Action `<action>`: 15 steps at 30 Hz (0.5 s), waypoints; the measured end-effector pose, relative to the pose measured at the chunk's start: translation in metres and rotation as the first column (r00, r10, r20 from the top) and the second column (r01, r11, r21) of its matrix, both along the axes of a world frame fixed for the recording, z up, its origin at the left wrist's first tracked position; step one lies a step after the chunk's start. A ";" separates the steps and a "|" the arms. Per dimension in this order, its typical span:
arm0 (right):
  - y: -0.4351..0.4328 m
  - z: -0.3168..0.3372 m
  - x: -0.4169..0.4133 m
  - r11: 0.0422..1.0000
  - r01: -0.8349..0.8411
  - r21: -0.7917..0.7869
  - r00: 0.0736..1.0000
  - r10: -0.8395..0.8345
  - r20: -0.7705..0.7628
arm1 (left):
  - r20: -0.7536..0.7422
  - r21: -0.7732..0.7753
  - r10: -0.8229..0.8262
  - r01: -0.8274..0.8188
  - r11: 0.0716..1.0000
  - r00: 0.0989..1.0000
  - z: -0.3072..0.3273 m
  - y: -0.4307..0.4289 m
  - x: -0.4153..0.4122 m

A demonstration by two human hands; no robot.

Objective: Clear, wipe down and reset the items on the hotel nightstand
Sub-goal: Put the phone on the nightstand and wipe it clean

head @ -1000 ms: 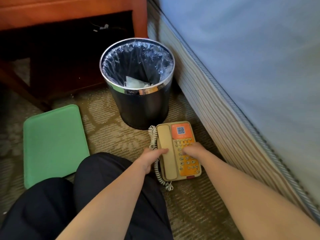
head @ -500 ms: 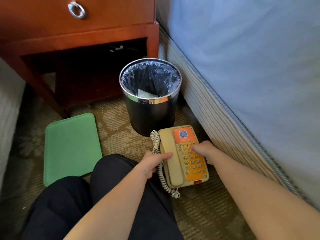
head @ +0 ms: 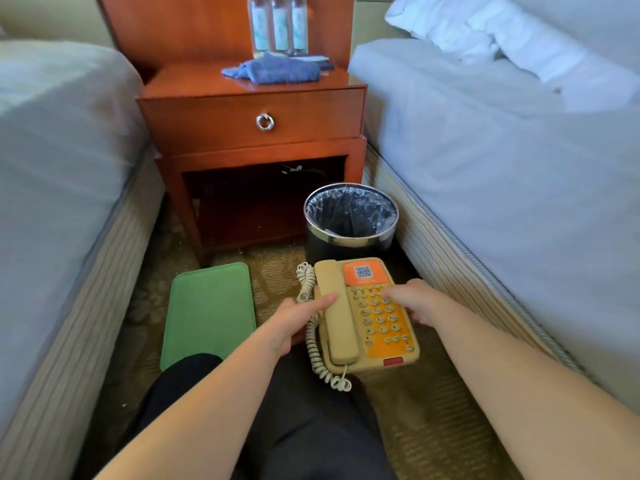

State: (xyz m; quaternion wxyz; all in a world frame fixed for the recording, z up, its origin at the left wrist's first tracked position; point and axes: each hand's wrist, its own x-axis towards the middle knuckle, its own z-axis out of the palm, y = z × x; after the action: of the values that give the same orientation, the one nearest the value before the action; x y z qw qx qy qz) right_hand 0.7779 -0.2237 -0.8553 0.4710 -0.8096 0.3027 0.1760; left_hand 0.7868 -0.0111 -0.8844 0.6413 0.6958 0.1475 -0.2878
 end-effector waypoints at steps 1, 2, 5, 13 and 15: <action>0.008 0.008 0.002 1.000 -0.017 0.014 1.000 0.017 0.009 | 0.031 0.020 -0.001 0.000 1.000 1.000 0.008 0.009 0.001; 0.016 0.015 0.005 0.999 -0.035 0.026 0.999 0.035 0.017 | 0.055 0.042 -0.008 0.006 0.999 0.998 0.015 0.018 0.003; 0.042 0.039 0.015 0.993 -0.093 0.067 0.994 0.089 0.058 | 0.114 0.099 0.023 -0.034 0.995 0.993 0.039 0.048 0.008; 0.099 0.119 0.050 0.971 -0.183 0.154 0.973 0.156 0.169 | 0.250 0.166 0.114 -0.159 0.973 0.962 0.113 0.111 0.045; 0.111 0.143 0.066 0.964 -0.201 0.177 0.964 0.162 0.210 | 0.275 0.157 0.157 -0.205 0.966 0.949 0.137 0.123 0.060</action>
State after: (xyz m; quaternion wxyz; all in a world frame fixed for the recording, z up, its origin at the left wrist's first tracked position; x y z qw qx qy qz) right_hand 0.8434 -0.1132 -0.7126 0.5575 -0.7969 0.1609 0.1682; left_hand 0.8470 0.1120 -0.7472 0.6118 0.7672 0.1516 -0.1190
